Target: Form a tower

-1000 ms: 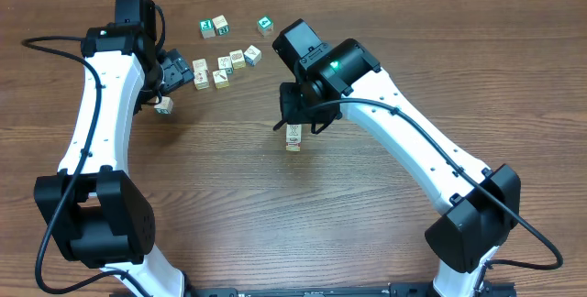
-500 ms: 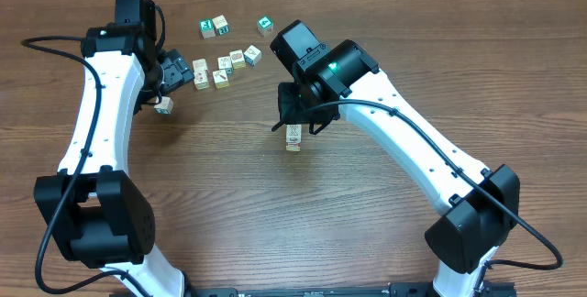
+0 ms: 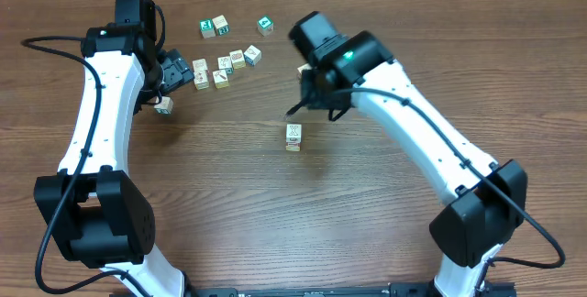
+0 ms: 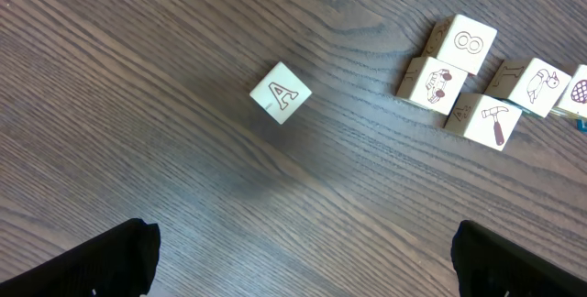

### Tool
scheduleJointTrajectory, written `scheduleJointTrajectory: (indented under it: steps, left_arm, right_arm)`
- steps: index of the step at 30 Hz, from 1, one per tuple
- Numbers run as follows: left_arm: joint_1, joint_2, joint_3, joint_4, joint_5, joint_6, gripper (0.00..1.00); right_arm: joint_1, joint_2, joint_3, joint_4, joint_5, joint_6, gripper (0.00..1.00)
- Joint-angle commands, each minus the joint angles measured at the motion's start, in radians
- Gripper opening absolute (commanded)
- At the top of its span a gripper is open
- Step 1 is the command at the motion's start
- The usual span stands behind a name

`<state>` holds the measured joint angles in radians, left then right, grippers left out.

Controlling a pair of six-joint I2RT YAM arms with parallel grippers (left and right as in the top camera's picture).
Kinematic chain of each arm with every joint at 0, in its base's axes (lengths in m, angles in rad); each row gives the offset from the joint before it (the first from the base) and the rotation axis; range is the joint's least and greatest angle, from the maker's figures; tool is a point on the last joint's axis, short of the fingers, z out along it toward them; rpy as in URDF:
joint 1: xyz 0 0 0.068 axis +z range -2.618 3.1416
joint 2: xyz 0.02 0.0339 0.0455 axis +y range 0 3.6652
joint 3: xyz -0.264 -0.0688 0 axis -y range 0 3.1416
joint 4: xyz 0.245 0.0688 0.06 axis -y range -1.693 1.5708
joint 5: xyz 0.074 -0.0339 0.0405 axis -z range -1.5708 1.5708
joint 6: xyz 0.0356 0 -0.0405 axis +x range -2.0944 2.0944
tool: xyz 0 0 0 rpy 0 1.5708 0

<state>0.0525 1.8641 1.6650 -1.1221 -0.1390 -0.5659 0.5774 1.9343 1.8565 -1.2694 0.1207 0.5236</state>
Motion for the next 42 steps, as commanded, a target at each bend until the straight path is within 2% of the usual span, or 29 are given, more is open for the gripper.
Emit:
scheduleJointTrajectory:
  steps: [1,8,21,28,36,37,41,42]
  left_arm:
    - [0.000,-0.016,0.013,0.000,0.001,0.013,1.00]
    - [0.000,-0.016,0.013,0.000,0.002,0.013,1.00]
    - [0.000,-0.016,0.013,0.000,0.002,0.013,1.00]
    - [0.000,-0.016,0.013,0.000,0.001,0.012,1.00]
    - [0.000,-0.016,0.013,0.000,0.001,0.013,0.99]
    - [0.000,-0.016,0.013,0.000,0.001,0.013,1.00]
    - [0.000,-0.016,0.013,0.001,0.002,0.013,1.00]
    - [0.000,-0.016,0.013,0.001,0.002,0.013,1.00]
  right_arm:
    - [-0.045,0.026,-0.006,0.008,-0.010,0.003,0.28]
    - [-0.075,0.090,-0.026,0.041,-0.013,0.003,0.27]
    - [-0.075,0.110,-0.277,0.337,-0.013,0.003,0.28]
    - [-0.075,0.111,-0.367,0.426,-0.013,0.003,0.28]
    - [-0.075,0.111,-0.380,0.435,-0.013,0.003,0.29]
    - [-0.075,0.111,-0.380,0.435,-0.012,0.003,0.33]
    - [-0.075,0.111,-0.380,0.435,-0.011,0.003,0.35]
    - [-0.075,0.111,-0.380,0.434,-0.009,0.003,0.38]
